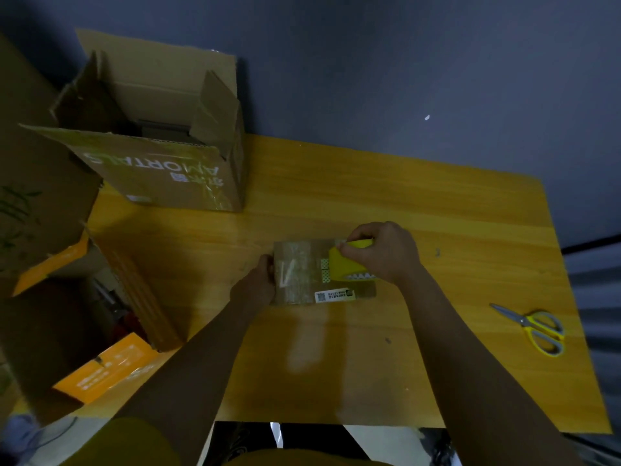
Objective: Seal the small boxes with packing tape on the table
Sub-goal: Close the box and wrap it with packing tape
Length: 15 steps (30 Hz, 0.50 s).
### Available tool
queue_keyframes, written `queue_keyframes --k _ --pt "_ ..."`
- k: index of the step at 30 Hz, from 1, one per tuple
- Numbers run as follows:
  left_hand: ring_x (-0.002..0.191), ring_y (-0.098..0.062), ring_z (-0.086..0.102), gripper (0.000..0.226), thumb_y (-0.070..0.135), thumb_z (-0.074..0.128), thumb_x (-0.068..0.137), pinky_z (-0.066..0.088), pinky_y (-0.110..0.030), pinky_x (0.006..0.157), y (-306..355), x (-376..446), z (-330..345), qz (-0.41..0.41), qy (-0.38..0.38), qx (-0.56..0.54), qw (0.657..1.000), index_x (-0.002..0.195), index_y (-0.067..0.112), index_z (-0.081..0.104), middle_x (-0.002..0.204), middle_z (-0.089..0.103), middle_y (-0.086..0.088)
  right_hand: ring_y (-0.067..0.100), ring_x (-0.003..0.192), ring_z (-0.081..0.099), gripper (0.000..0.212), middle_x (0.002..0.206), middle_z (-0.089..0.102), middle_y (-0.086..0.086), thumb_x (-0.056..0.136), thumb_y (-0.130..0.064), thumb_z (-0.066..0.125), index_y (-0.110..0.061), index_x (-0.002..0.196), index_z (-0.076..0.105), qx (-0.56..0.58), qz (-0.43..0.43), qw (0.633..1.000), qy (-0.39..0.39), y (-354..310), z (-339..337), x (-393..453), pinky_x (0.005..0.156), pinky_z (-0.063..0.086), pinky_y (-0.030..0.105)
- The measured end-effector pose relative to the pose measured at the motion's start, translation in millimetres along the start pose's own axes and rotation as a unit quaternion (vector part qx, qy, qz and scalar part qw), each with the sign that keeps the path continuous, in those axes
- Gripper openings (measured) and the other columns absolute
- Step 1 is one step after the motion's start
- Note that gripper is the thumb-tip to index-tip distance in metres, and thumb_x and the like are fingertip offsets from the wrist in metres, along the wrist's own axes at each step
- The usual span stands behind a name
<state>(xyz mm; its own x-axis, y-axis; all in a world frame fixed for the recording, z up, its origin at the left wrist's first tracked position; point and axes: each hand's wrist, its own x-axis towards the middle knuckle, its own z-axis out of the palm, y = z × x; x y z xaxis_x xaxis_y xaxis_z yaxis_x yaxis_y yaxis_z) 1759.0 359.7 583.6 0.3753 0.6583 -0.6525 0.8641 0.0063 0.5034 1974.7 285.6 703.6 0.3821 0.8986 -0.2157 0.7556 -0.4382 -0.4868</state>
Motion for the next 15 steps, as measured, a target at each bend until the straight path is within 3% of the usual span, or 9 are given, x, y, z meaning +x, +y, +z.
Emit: queue_keyframes --k 3,5,8,11,13,15 --pt "0.088 -0.030 0.059 0.034 0.029 0.048 0.098 0.046 -0.041 0.068 3.5 -5.9 0.0 0.002 0.027 0.047 0.999 0.126 0.016 0.033 0.108 0.058 -0.012 0.007 0.074 0.060 0.028 0.094 0.072 -0.005 0.084 -0.051 0.068 -0.025 0.094 0.074 0.016 0.006 1.000 -0.009 2.0 -2.8 -3.0 0.070 0.038 0.023" --pt "0.091 -0.032 0.057 0.023 0.024 0.044 0.099 0.044 -0.039 0.071 6.4 -10.8 -1.0 -0.014 0.099 -0.041 0.994 0.116 0.007 0.043 0.111 0.055 -0.016 -0.004 0.060 0.047 0.029 0.090 0.071 -0.006 0.085 -0.048 0.068 -0.022 0.095 0.075 0.022 0.003 1.000 -0.008 3.2 -3.0 -5.2 0.068 0.034 0.020" --pt "0.105 -0.030 0.055 0.029 0.018 0.036 0.103 0.038 -0.027 0.077 19.3 -25.6 -6.2 -0.012 0.176 -0.185 0.967 0.117 0.002 0.055 0.119 0.057 -0.016 -0.004 0.058 0.044 0.028 0.082 0.066 -0.008 0.085 -0.047 0.069 -0.021 0.093 0.076 0.023 -0.006 1.000 -0.008 3.1 -2.9 -4.7 0.060 0.032 0.019" --pt "0.114 -0.027 0.054 0.036 0.023 0.033 0.104 0.043 -0.030 0.089 28.4 -34.9 -0.7 -0.011 0.144 -0.275 0.951 0.132 0.011 0.054 0.130 0.056 -0.009 0.001 0.062 0.051 0.027 0.085 0.069 -0.008 0.086 -0.048 0.067 -0.023 0.091 0.075 0.022 -0.008 1.000 -0.013 4.8 -3.4 -4.1 0.062 0.036 0.022" --pt "0.119 -0.028 0.054 0.049 0.043 0.037 0.098 0.045 -0.041 0.100 29.8 -35.6 5.3 -0.045 0.094 -0.335 0.936 0.139 0.019 0.049 0.137 0.053 -0.005 0.003 0.062 0.053 0.026 0.085 0.069 -0.008 0.086 -0.048 0.067 -0.023 0.090 0.075 0.023 -0.009 1.000 -0.010 7.1 -2.3 -4.7 0.060 0.036 0.021" --pt "0.116 -0.030 0.056 0.067 0.064 0.030 0.086 0.046 -0.046 0.100 32.4 -35.1 6.8 -0.072 0.039 -0.383 0.920 0.137 0.024 0.049 0.139 0.053 -0.007 0.001 0.057 0.049 0.026 0.081 0.067 -0.010 0.085 -0.048 0.068 -0.023 0.090 0.075 0.023 -0.011 1.000 -0.003 8.4 -0.6 -4.3 0.056 0.031 0.017"
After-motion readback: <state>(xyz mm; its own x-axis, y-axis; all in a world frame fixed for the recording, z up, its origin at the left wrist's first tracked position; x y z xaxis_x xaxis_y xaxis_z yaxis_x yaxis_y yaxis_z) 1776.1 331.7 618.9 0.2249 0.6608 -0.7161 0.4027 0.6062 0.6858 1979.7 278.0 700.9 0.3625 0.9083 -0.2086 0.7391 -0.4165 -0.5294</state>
